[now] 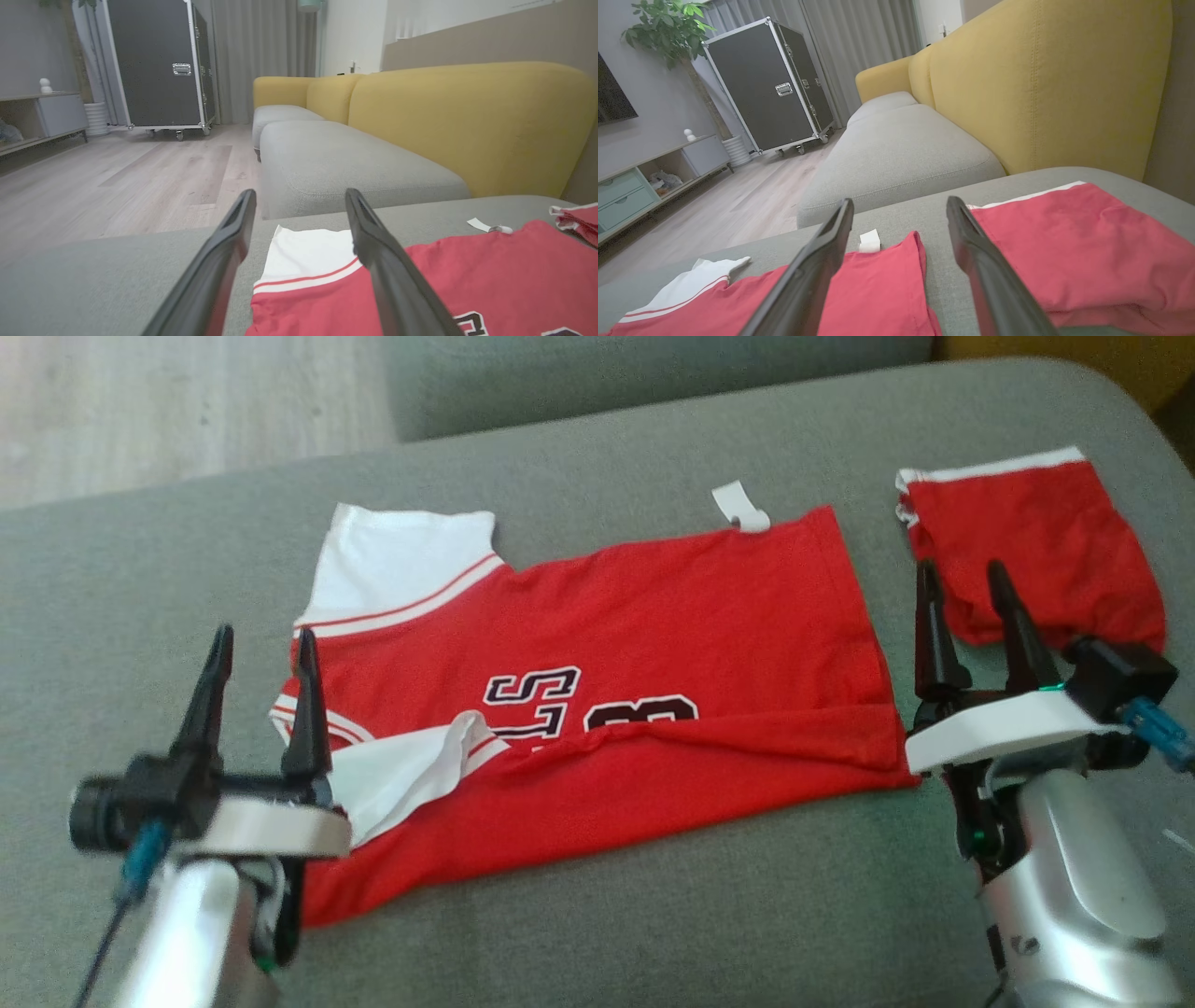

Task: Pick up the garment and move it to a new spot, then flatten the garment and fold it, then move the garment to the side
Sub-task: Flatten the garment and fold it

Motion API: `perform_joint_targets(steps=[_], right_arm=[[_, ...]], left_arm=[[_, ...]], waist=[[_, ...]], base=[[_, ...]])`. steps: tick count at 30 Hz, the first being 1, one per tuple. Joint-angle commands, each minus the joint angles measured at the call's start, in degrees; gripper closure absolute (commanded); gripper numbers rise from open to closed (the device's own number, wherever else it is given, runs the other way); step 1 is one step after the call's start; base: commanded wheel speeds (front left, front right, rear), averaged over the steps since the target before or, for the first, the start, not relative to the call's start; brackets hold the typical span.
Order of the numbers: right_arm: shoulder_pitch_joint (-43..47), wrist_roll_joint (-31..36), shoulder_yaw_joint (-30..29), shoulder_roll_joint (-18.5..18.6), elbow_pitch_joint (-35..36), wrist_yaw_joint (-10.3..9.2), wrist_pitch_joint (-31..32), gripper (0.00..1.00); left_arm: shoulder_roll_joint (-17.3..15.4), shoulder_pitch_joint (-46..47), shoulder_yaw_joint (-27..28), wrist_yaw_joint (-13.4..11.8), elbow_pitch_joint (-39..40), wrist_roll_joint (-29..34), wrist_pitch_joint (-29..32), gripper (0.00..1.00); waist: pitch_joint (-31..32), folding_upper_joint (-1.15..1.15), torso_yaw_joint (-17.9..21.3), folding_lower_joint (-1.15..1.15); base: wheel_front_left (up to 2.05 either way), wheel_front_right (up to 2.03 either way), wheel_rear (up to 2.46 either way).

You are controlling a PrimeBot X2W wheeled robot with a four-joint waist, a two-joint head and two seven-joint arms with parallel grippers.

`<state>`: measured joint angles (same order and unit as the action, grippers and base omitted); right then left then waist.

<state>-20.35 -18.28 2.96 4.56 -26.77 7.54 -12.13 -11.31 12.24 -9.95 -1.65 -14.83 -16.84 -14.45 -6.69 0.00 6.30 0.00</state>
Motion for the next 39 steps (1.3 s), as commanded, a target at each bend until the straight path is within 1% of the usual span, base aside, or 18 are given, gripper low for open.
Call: perform_joint_targets(steps=[1, 4, 8, 10, 11, 14, 16, 20, 25, 32, 35, 37, 38, 39], right_arm=[[-2.13, 0.73, 0.7, -0.47, 2.57, -0.05, -0.66, 0.0], [-3.33, 1.58, -0.27, -0.92, 4.02, -0.05, -0.47, 0.0], [-5.31, 2.36, -0.75, -1.33, 6.11, -0.05, 0.17, 0.0], [-6.81, 2.88, -0.31, -1.46, 6.8, -0.05, 0.59, 0.0], [-8.66, 2.96, 0.33, -1.55, 7.5, -0.05, 0.79, 0.0], [-11.01, 2.6, 1.08, -1.63, 8.43, -0.05, 0.77, 0.0], [-12.2, 0.74, 1.64, -1.65, 8.92, -0.05, 0.6, 0.0], [-14.0, -0.77, 4.0, -1.67, 9.49, -0.05, 0.16, 0.0], [-15.01, -1.46, 4.78, -1.68, 9.94, -0.05, -0.26, 0.0], [-15.17, -1.41, 4.01, -1.68, 9.8, -0.05, -0.33, 0.0], [-15.27, -1.19, 3.81, -1.68, 9.97, -0.05, -0.17, 0.0], [-15.45, -0.95, 3.67, -1.68, 10.16, -0.05, 0.02, 0.0], [-15.57, -0.81, 3.58, -1.68, 10.23, -0.05, 0.12, 0.0], [-15.67, -0.65, 3.46, -1.68, 10.28, -0.05, 0.24, 0.0]], left_arm=[[-2.6, 5.34, 1.7, 0.91, 0.52, 0.99, -0.31, 0.0], [-5.71, 11.12, -0.13, 3.95, -3.39, 2.2, 4.45, 0.0], [-9.78, 21.58, -1.54, 6.95, -9.58, 2.33, 12.51, 0.0], [-11.81, 26.59, -2.91, 8.13, -13.18, 1.81, 17.35, 0.0], [-13.72, 31.3, -4.08, 8.74, -16.61, 0.66, 21.74, 0.0], [-16.1, 37.27, -5.75, 9.05, -20.7, -0.94, 25.45, 0.0], [-17.34, 40.34, -7.39, 9.1, -23.23, -1.61, 27.43, 0.0], [-19.72, 44.11, -10.96, 9.12, -27.88, -3.43, 30.49, 0.0], [-21.17, 46.38, -14.01, 9.13, -32.14, -5.97, 32.32, 0.0], [-21.24, 47.28, -17.03, 9.13, -35.39, -9.18, 34.47, 0.0], [-21.25, 48.05, -17.31, 9.13, -36.83, -11.1, 35.57, 0.0], [-20.56, 48.3, -16.08, 9.13, -38.35, -13.9, 36.93, 0.0], [-20.13, 48.3, -15.59, 9.13, -39.11, -15.47, 38.07, 0.11], [-19.97, 48.31, -15.49, 9.14, -39.56, -16.69, 39.07, 0.37]], waist=[[-2.04, 0.0, 1.29, 0.0], [-4.64, 0.0, 2.24, 0.0], [-9.09, 0.0, 4.2, 0.0], [-11.33, 0.0, 5.37, 0.0], [-13.4, 0.0, 6.53, 0.0], [-15.84, 0.0, 8.02, 0.0], [-17.32, 0.0, 8.82, 0.0], [-19.11, 0.0, 10.41, 0.0], [-19.7, 0.0, 11.31, 0.0], [-19.42, 0.0, 11.28, 0.0], [-19.6, 0.0, 11.12, 0.0], [-19.76, 0.0, 10.98, 0.0], [-19.83, 0.0, 10.97, 0.0], [-19.89, 0.0, 10.97, 0.0]], base=[[0.0, 0.0, 0.0], [0.0, 0.0, 0.0], [0.0, 0.0, 0.0], [0.0, 0.0, 0.0], [0.0, 0.0, 0.0], [0.0, 0.0, 0.0], [0.0, 0.0, 0.0], [0.0, 0.0, 0.0], [0.0, 0.0, 0.0], [0.0, 0.0, 0.0], [0.0, 0.0, 0.0], [0.0, 0.0, 0.0], [0.0, 0.0, 0.0], [0.0, 0.0, 0.0]])
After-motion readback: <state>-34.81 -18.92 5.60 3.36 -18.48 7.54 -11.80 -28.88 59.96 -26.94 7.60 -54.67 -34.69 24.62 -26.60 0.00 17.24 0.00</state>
